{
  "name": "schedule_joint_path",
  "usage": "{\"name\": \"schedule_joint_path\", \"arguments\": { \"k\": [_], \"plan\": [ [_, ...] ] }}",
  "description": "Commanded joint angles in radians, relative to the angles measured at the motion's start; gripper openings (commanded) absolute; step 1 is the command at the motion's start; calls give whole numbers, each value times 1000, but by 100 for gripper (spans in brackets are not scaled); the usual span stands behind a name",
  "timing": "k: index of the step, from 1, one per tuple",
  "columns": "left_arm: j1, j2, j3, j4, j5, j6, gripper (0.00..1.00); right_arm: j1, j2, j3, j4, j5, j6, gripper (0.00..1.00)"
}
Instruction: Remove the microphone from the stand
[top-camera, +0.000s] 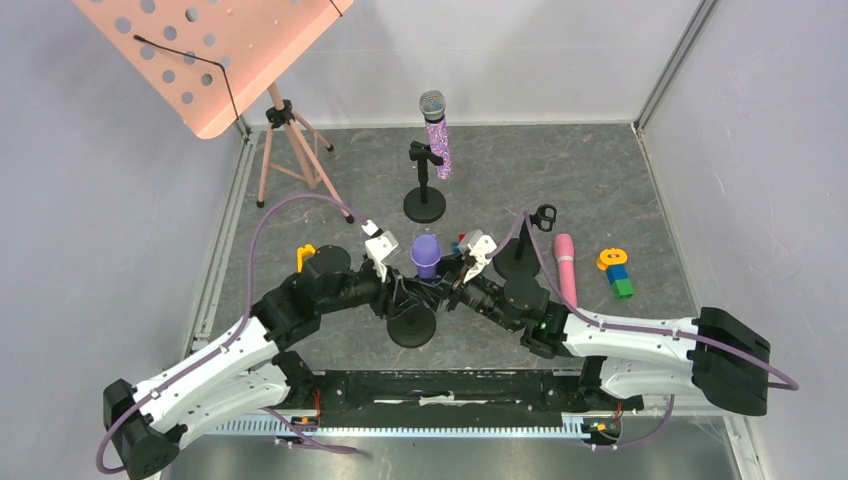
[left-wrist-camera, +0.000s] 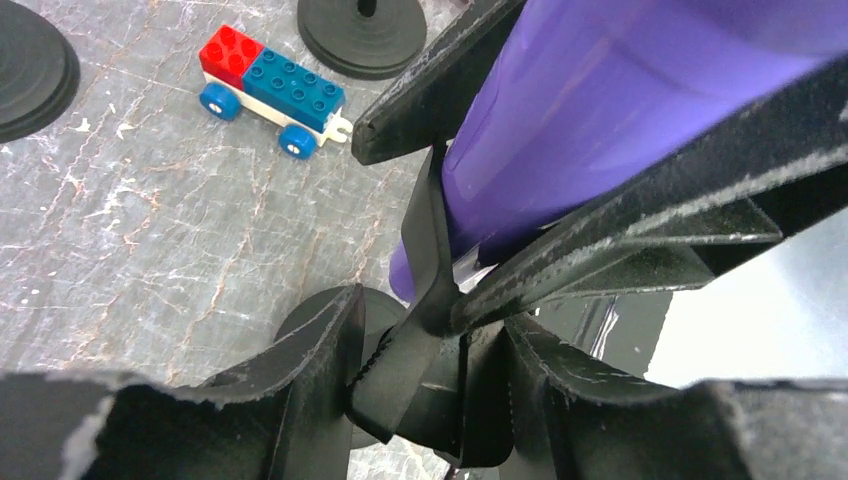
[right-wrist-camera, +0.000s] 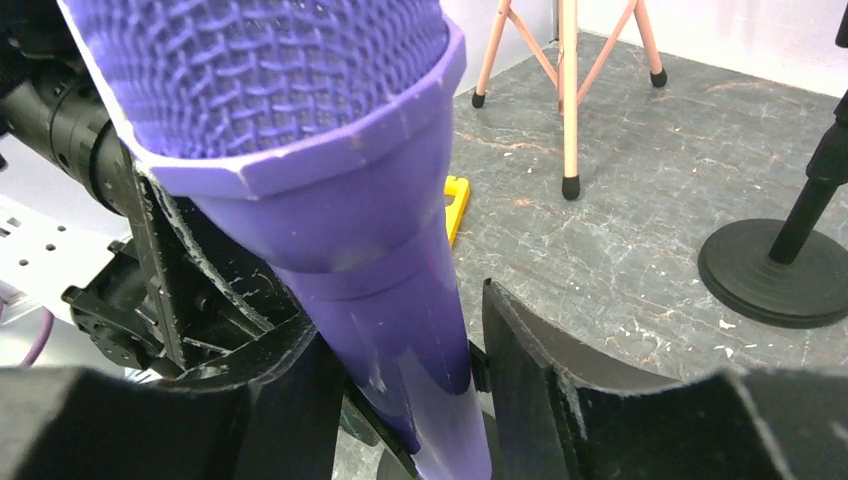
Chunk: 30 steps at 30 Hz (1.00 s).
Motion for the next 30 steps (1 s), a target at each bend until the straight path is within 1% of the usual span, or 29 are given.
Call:
{"name": "schedule_joint_path", "arguments": {
  "k": [1, 4, 8, 9, 11, 12, 13, 14, 17, 19, 21, 23, 24, 26, 28, 29, 30],
  "plan": [
    [-23, -83, -60, 260, 35, -90, 2, -3, -30, 6, 32, 78, -27, 49],
    [-23, -98, -81, 345, 32, -116, 2, -1, -63, -15, 36, 97, -37, 43],
    [-31, -103, -125, 450, 11, -148, 2, -1, -102, -44, 44, 115, -49, 41],
    [-32, -96, -130, 461, 20, -149, 6, -1, -104, -48, 45, 119, -57, 41],
    [-35, -72, -123, 447, 32, -153, 31, -1, -98, -35, 3, 135, -72, 39],
    [-39, -64, -125, 448, 38, -154, 49, -1, -95, -28, -18, 142, -76, 39],
    [-42, -57, -126, 447, 42, -153, 60, -1, -95, -29, -24, 149, -83, 38],
    [-44, -51, -125, 442, 48, -152, 63, -1, -96, -35, -22, 154, -87, 38],
    [-46, -60, -113, 390, 54, -133, 63, -1, -101, -58, -19, 173, -116, 37],
    [-46, -83, -98, 339, 54, -110, 62, -3, -107, -61, -47, 195, -134, 36],
    [-46, -95, -74, 279, 60, -87, 57, -8, -121, -62, -71, 196, -143, 36],
    [-46, -93, -48, 204, 77, -63, 49, -20, -130, -68, -81, 161, -151, 36],
    [-46, -87, -36, 184, 87, -58, 48, -24, -133, -67, -90, 147, -153, 36],
    [-46, -72, -19, 162, 106, -52, 51, -33, -139, -69, -98, 110, -156, 36],
    [-46, -57, -12, 157, 127, -50, 57, -45, -147, -75, -97, 69, -151, 37],
    [-46, -49, -9, 157, 141, -50, 58, -51, -152, -80, -93, 46, -149, 37],
    [-46, -43, -7, 156, 155, -47, 57, -57, -157, -85, -92, 29, -148, 37]
  ]
}}
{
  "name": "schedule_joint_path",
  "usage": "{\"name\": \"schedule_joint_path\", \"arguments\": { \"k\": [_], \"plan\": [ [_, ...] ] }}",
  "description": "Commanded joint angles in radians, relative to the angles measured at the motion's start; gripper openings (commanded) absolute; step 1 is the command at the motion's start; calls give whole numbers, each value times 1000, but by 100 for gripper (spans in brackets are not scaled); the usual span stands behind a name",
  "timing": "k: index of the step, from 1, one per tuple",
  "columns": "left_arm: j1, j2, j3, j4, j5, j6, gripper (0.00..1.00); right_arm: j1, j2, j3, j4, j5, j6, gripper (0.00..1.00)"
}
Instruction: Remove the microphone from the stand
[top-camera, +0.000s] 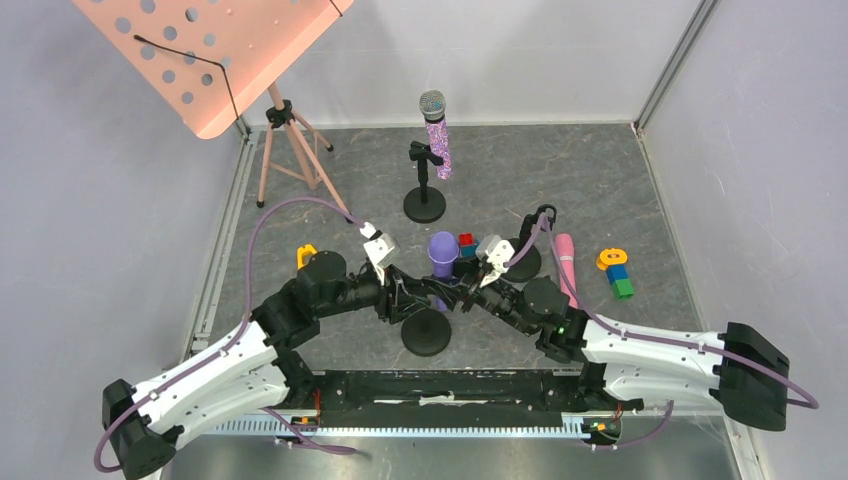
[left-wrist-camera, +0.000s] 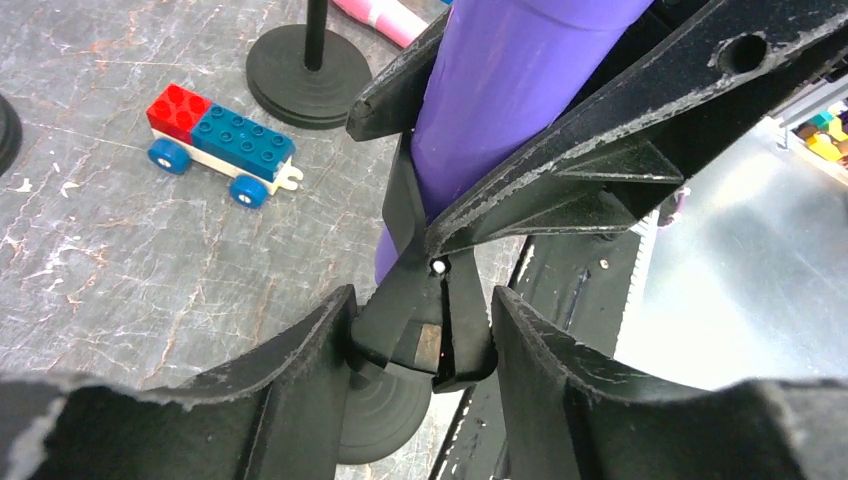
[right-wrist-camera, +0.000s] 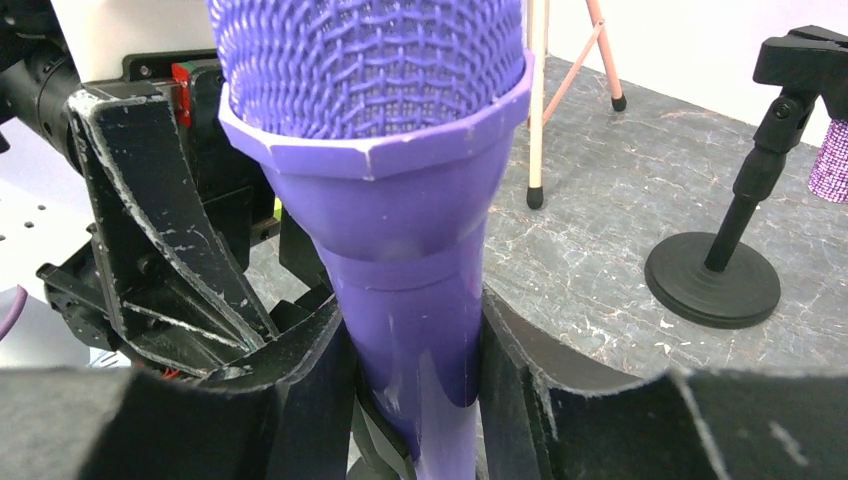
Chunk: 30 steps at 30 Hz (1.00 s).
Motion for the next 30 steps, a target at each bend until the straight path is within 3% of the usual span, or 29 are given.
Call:
{"name": "schedule_joint_path", "arguments": {
  "k": [1, 3, 5, 6, 7, 9, 13, 15, 18, 23, 30],
  "plan": [
    [-11, 11, 75, -17, 129, 34, 56, -57, -27, -33, -42, 1, -58, 37],
    [-12, 15, 90, -46, 141, 45, 49, -66, -32, -32, -59, -7, -55, 37],
    [-12, 8, 96, -63, 138, 54, 49, -74, -39, -35, -71, -7, -56, 37],
    [-12, 3, 96, -70, 134, 55, 54, -79, -41, -36, -76, -9, -56, 37],
    [-12, -2, 95, -79, 134, 59, 69, -82, -45, -39, -76, -14, -57, 37],
    [-12, -10, 96, -93, 129, 63, 76, -89, -48, -43, -75, -28, -55, 37],
    [-12, -27, 99, -113, 108, 71, 64, -95, -47, -43, -76, -36, -53, 37],
    [-12, -38, 103, -115, 87, 70, 64, -95, -43, -42, -72, -44, -51, 37],
    [-12, -64, 95, -105, 19, 70, 74, -95, -36, -38, -64, -69, -47, 36],
    [-11, -116, 85, -82, -84, 106, 77, -96, -7, -24, -50, -109, -39, 37],
    [-12, -104, 57, -57, -64, 201, 80, -96, 19, -12, -34, -137, -33, 37]
  ]
}}
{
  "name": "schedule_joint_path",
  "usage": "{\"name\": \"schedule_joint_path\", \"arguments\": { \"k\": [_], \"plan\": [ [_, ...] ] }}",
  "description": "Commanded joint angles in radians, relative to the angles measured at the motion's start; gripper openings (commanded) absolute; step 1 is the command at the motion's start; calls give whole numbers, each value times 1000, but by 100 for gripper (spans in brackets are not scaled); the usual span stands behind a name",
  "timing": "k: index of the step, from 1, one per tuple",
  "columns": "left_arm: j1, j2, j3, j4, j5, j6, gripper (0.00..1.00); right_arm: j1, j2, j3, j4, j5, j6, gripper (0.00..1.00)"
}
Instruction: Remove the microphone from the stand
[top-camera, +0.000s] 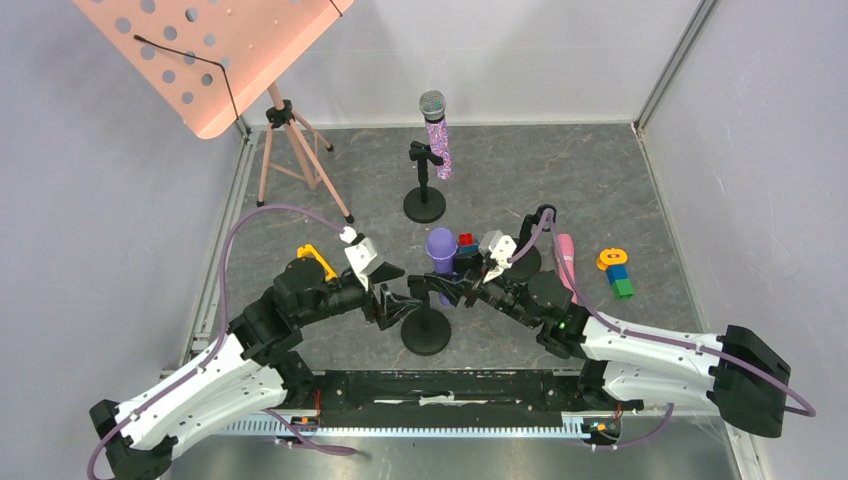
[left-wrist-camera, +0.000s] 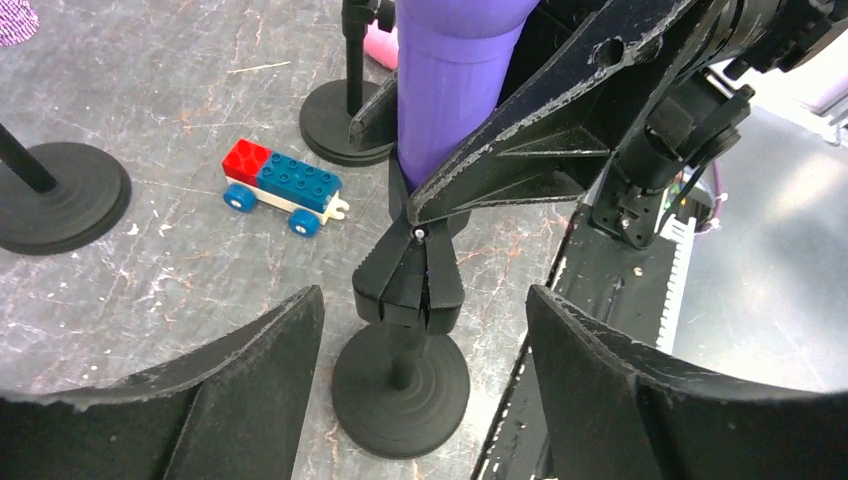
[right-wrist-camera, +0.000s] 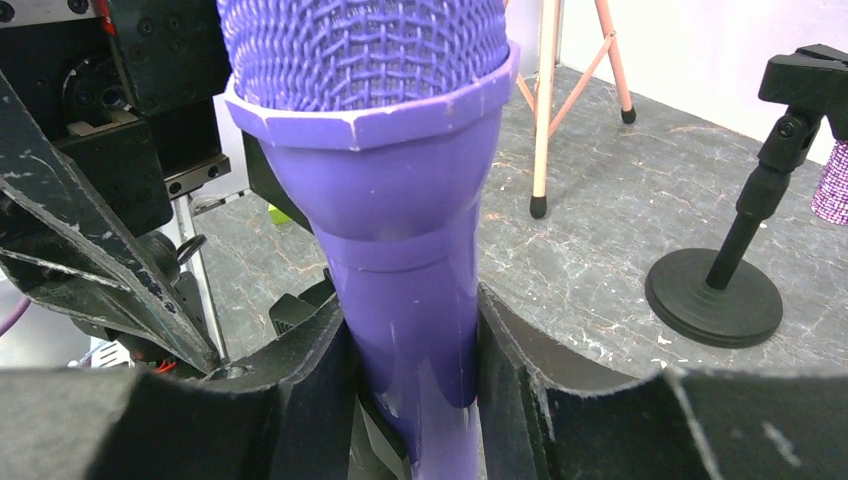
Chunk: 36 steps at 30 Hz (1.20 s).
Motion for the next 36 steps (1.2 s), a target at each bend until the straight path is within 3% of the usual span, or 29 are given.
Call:
{"name": "schedule_joint_path", "arguments": {
  "k": [1, 8, 16, 24, 27, 31, 33, 34, 35, 36],
  "plan": [
    [-6, 15, 4, 59, 7, 113, 81, -11, 27, 7, -54, -2, -29, 37],
    [-6, 27, -52, 149, 69, 200, 82, -10, 36, 14, -59, -7, -28, 37],
    [-5, 3, -96, 234, 45, 189, 80, -11, 18, 9, -63, -7, -37, 37],
    [-6, -20, -167, 316, 53, 157, 92, -11, 8, 7, -55, -38, -33, 38],
    [-6, -43, -177, 324, 77, 168, 92, -10, 15, 5, -53, -38, -19, 37],
    [-6, -57, -170, 288, 82, 178, 74, -10, 16, -5, -43, -60, -4, 37],
    [-6, -57, -165, 271, 90, 183, 52, -10, 16, -8, -41, -62, 1, 38],
    [-6, -55, -164, 269, 90, 185, 48, -11, 15, -9, -39, -63, 3, 37],
    [-6, -51, -161, 269, 91, 186, 48, -11, 15, -10, -35, -65, 6, 38],
    [-6, -47, -158, 269, 88, 187, 55, -11, 16, -12, -32, -65, 8, 37]
  ]
}}
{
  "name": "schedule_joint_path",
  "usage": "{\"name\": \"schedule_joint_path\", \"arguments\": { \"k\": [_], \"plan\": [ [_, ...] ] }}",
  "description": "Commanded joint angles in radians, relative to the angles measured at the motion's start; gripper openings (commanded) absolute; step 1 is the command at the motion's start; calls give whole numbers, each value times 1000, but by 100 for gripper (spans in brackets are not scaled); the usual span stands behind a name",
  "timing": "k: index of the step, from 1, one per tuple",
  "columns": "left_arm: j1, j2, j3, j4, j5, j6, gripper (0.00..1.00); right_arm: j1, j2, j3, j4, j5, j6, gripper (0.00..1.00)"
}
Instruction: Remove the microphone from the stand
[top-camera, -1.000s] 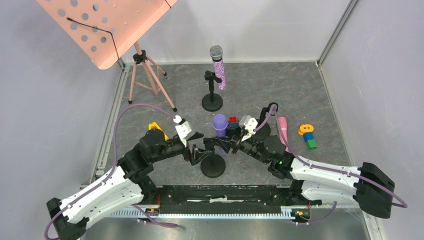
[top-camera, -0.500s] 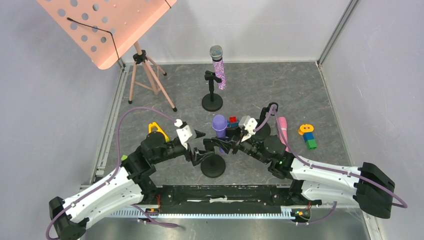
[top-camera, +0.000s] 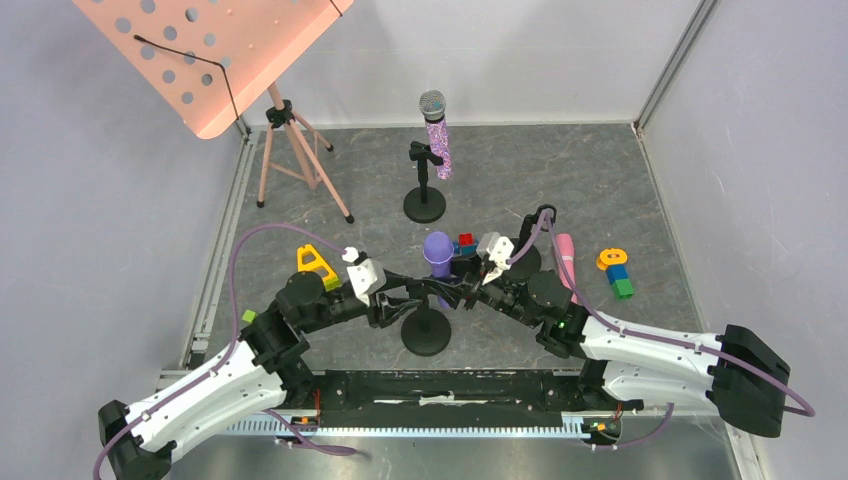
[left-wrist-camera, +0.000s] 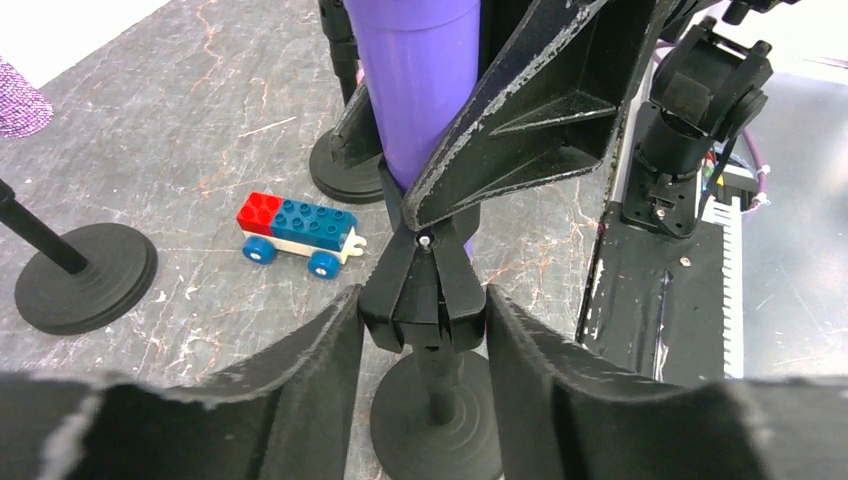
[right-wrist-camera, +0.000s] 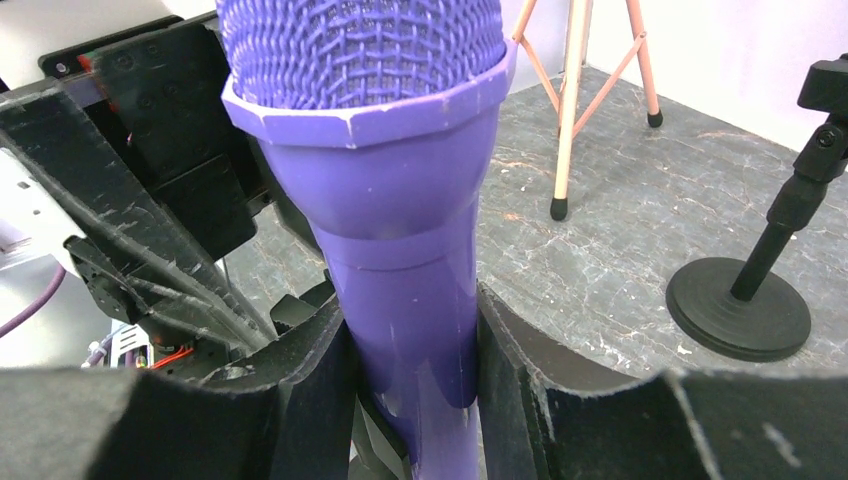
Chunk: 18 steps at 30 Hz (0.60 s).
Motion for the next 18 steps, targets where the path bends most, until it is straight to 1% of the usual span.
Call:
{"name": "schedule_joint_path", "arguments": {
  "k": [1, 2, 4, 5, 6, 8, 9, 11, 13, 14, 15, 16, 17, 18],
  "plan": [
    [-6, 10, 25, 29, 28, 23, 70, -8, 10, -11, -39, -11, 10, 37],
    [-7, 14, 30, 31, 33, 25, 73, -8, 13, -9, -36, -18, 10, 38],
    [-7, 26, 37, 31, 50, 38, 74, -7, 17, -6, -37, -26, 11, 38],
    [-7, 32, 41, 31, 52, 40, 73, -8, 19, -6, -35, -26, 12, 38],
    [-6, 39, 44, 28, 59, 44, 68, -7, 23, -6, -34, -28, 12, 38],
    [-7, 50, 47, 27, 63, 45, 65, -8, 27, -3, -35, -31, 11, 38],
    [-7, 55, 50, 24, 64, 45, 59, -8, 27, -2, -37, -30, 11, 38],
    [-7, 61, 54, 20, 63, 43, 53, -8, 29, -1, -42, -29, 9, 38],
    [-7, 60, 53, 19, 53, 35, 44, -7, 30, 1, -43, -29, 8, 38],
    [-7, 59, 53, 19, 46, 20, 43, -8, 33, 1, -44, -27, 9, 39],
    [-7, 55, 50, 18, 47, 14, 48, -8, 32, 3, -47, -26, 9, 38],
    [-7, 51, 47, 15, 51, 12, 64, -8, 32, 2, -46, -26, 9, 39],
    [-7, 45, 45, 11, 50, 12, 67, -8, 32, 1, -46, -24, 8, 39],
    [-7, 37, 45, 4, 50, 16, 60, -8, 33, 1, -48, -21, 9, 39]
  ]
}}
